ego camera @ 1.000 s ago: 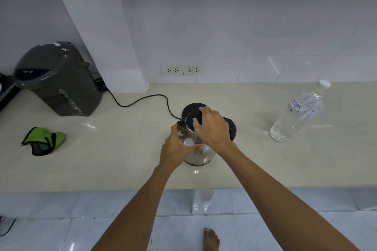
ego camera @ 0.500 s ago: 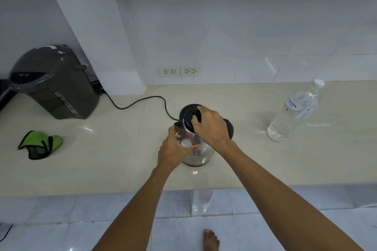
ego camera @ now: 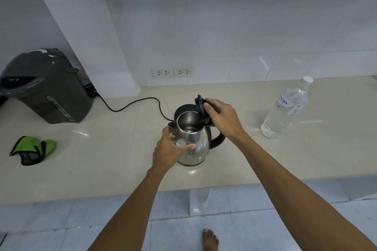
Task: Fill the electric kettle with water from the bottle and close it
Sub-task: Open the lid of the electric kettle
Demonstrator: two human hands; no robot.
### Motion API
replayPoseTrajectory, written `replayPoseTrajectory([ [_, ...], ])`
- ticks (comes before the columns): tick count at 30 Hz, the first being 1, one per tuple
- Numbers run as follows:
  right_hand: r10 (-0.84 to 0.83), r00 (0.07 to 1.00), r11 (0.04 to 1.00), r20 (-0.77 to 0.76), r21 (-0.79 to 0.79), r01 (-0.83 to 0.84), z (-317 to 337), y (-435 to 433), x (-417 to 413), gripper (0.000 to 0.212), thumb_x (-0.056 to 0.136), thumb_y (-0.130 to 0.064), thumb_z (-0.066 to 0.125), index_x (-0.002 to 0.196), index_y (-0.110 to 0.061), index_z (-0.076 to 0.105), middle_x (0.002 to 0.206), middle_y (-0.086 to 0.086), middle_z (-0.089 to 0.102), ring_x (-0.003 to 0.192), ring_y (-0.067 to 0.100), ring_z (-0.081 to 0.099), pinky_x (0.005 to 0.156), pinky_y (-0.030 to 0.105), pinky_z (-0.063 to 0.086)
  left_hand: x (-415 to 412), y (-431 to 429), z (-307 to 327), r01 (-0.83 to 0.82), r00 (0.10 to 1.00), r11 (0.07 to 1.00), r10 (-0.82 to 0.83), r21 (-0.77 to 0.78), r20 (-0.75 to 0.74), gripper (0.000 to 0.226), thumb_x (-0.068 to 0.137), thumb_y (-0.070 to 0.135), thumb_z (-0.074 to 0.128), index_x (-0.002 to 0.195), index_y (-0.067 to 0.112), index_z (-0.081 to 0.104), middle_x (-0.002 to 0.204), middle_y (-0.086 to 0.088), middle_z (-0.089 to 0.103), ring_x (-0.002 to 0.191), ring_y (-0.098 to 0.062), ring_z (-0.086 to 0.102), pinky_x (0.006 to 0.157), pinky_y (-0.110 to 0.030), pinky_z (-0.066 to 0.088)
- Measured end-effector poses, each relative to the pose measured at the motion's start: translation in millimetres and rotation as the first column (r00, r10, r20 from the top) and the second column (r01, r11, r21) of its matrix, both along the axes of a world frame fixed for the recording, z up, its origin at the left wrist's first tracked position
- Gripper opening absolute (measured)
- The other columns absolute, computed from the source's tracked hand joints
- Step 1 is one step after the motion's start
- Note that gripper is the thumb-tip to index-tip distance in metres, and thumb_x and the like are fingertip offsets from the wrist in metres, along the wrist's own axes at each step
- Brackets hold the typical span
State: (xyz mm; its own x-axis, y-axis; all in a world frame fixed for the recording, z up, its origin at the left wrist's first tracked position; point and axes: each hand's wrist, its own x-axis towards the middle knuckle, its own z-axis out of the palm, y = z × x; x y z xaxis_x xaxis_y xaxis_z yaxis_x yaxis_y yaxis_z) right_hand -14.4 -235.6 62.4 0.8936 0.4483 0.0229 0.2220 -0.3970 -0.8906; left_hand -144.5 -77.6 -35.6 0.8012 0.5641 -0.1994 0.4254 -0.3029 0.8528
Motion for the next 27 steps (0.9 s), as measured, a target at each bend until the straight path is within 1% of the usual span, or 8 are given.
replayPoseTrajectory([
  [3, -0.020, 0.999, 0.996, -0.040, 0.092, 0.023, -3.0, -7.7, 2.7, 0.039, 0.098, -0.043, 0.060, 0.129, -0.024, 0.072, 0.118, -0.007, 0.076, 0.110, 0.012, 0.073, 0.095, 0.040, 0.061, -0.5, 0.0, -0.5, 0.000, 1.000, 1.000, 0.000, 0.000, 0.007, 0.102, 0.055, 0.059, 0.099, 0.138, 0.038, 0.043, 0.133, 0.013, 0.064, 0.127, -0.016, 0.061, 0.102, -0.042, 0.054],
  [6, -0.022, 0.991, 0.976, -0.133, 0.211, 0.051, -7.8, -14.4, 5.1, 0.030, 0.104, -0.028, 0.060, 0.128, -0.016, 0.073, 0.112, 0.002, 0.077, 0.105, 0.018, 0.075, 0.087, 0.041, 0.064, -0.6, -0.3, -0.2, 0.003, 1.000, 1.000, -0.003, 0.001, 0.001, 0.100, 0.054, 0.061, 0.098, 0.135, 0.039, 0.043, 0.132, 0.013, 0.064, 0.126, -0.016, 0.061, 0.101, -0.041, 0.054],
  [11, -0.021, 0.962, 0.928, -0.272, 0.352, 0.120, -13.7, -24.1, 5.4, 0.027, 0.107, -0.018, 0.056, 0.125, -0.008, 0.072, 0.107, 0.008, 0.079, 0.099, 0.019, 0.078, 0.088, 0.039, 0.064, -1.8, -0.1, 1.1, 0.010, 1.000, 1.000, -0.010, 0.012, 0.001, 0.103, 0.050, 0.067, 0.095, 0.134, 0.040, 0.043, 0.136, 0.009, 0.064, 0.124, -0.016, 0.061, 0.103, -0.044, 0.055],
  [14, -0.017, 0.946, 0.909, -0.323, 0.389, 0.149, -16.8, -28.5, 4.6, 0.028, 0.108, -0.019, 0.054, 0.123, -0.004, 0.072, 0.107, 0.011, 0.080, 0.099, 0.021, 0.078, 0.089, 0.039, 0.064, -2.4, 0.3, 2.3, 0.015, 1.000, 1.000, -0.015, 0.019, -0.005, 0.101, 0.052, 0.066, 0.096, 0.133, 0.040, 0.042, 0.136, 0.009, 0.064, 0.124, -0.016, 0.061, 0.102, -0.044, 0.055],
  [17, -0.022, 0.941, 0.895, -0.338, 0.413, 0.169, -20.2, -31.9, 3.9, 0.029, 0.108, -0.021, 0.054, 0.121, -0.004, 0.073, 0.108, 0.012, 0.080, 0.101, 0.023, 0.078, 0.088, 0.037, 0.064, -2.2, 0.1, 3.0, 0.024, 1.000, 0.999, -0.023, 0.023, -0.009, 0.104, 0.053, 0.065, 0.096, 0.137, 0.037, 0.042, 0.139, 0.006, 0.063, 0.127, -0.019, 0.061, 0.103, -0.045, 0.056],
  [21, -0.027, 0.929, 0.873, -0.370, 0.443, 0.202, -25.5, -35.5, 3.2, 0.028, 0.108, -0.021, 0.055, 0.116, -0.003, 0.075, 0.109, 0.012, 0.080, 0.100, 0.026, 0.078, 0.090, 0.036, 0.063, -2.2, -0.4, 2.7, 0.028, 1.000, 0.999, -0.028, 0.023, -0.014, 0.101, 0.056, 0.062, 0.097, 0.137, 0.037, 0.042, 0.137, 0.008, 0.063, 0.127, -0.019, 0.061, 0.100, -0.040, 0.055],
  [24, -0.037, 0.915, 0.865, -0.401, 0.446, 0.231, -31.9, -38.3, 2.2, 0.028, 0.107, -0.021, 0.055, 0.115, -0.004, 0.075, 0.110, 0.011, 0.080, 0.100, 0.027, 0.078, 0.091, 0.036, 0.063, -3.0, -0.6, 4.2, 0.024, 1.000, 1.000, -0.024, 0.017, -0.017, 0.100, 0.053, 0.065, 0.096, 0.134, 0.040, 0.041, 0.129, 0.013, 0.061, 0.126, -0.018, 0.061, 0.103, -0.045, 0.055],
  [27, -0.047, 0.899, 0.853, -0.436, 0.450, 0.263, -35.9, -40.6, 1.9, 0.027, 0.108, -0.018, 0.053, 0.116, -0.005, 0.075, 0.111, 0.009, 0.080, 0.100, 0.026, 0.079, 0.091, 0.037, 0.062, -4.0, -0.9, 6.2, 0.028, 0.999, 0.999, -0.027, 0.016, -0.019, 0.103, 0.048, 0.071, 0.092, 0.133, 0.041, 0.041, 0.132, 0.011, 0.061, 0.126, -0.018, 0.061, 0.104, -0.049, 0.055],
])
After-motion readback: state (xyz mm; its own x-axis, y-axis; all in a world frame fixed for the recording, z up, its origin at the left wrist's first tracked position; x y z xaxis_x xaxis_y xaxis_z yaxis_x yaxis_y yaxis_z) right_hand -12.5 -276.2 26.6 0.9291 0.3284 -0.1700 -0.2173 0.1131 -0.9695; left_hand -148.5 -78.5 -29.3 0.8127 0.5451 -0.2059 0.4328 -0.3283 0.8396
